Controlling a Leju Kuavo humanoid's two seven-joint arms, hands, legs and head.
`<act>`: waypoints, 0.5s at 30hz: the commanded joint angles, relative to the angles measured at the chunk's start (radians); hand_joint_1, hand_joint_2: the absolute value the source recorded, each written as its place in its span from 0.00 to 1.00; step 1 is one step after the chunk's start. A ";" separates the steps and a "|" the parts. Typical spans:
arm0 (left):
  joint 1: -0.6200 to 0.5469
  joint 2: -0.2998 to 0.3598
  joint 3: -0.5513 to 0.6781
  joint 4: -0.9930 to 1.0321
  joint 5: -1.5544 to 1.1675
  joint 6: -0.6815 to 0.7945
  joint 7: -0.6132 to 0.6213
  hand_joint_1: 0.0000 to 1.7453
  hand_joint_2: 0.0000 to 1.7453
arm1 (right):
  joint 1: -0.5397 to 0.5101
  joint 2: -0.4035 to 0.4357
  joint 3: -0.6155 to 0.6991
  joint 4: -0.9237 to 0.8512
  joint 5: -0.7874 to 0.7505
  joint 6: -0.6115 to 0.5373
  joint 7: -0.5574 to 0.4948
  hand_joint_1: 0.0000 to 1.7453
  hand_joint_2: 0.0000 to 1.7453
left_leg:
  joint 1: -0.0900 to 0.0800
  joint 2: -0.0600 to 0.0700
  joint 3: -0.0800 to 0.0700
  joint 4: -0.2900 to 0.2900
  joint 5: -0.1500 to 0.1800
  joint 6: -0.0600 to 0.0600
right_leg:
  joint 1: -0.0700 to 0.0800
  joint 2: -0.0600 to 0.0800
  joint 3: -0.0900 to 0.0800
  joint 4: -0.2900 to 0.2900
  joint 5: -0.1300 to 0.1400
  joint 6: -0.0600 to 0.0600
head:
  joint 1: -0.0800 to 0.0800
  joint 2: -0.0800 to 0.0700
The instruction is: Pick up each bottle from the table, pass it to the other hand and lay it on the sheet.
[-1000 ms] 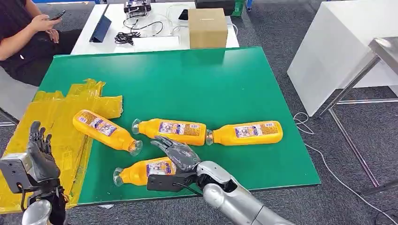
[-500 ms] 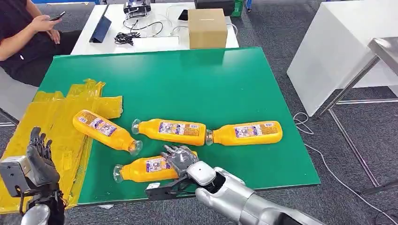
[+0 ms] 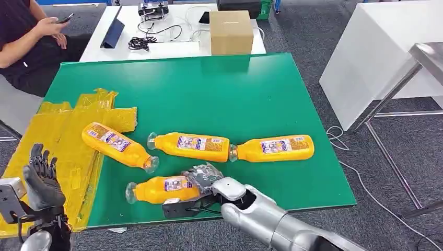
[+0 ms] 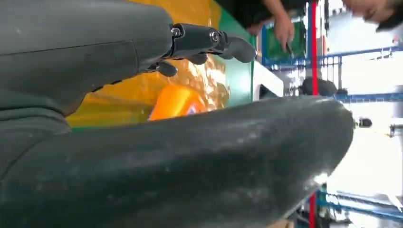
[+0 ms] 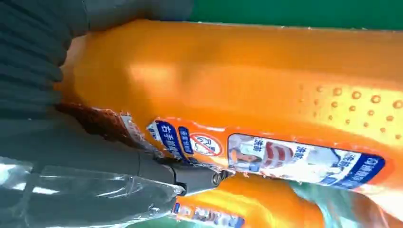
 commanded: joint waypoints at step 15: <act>0.216 -0.065 -0.328 -0.259 0.196 -0.213 0.025 0.00 1.00 | 0.371 -0.005 -0.405 -0.468 -0.232 -0.367 -0.314 1.00 1.00 | 0.000 -0.001 -0.002 0.001 -0.006 0.000 | 0.000 0.000 -0.001 -0.001 -0.003 0.001 | 0.000 0.000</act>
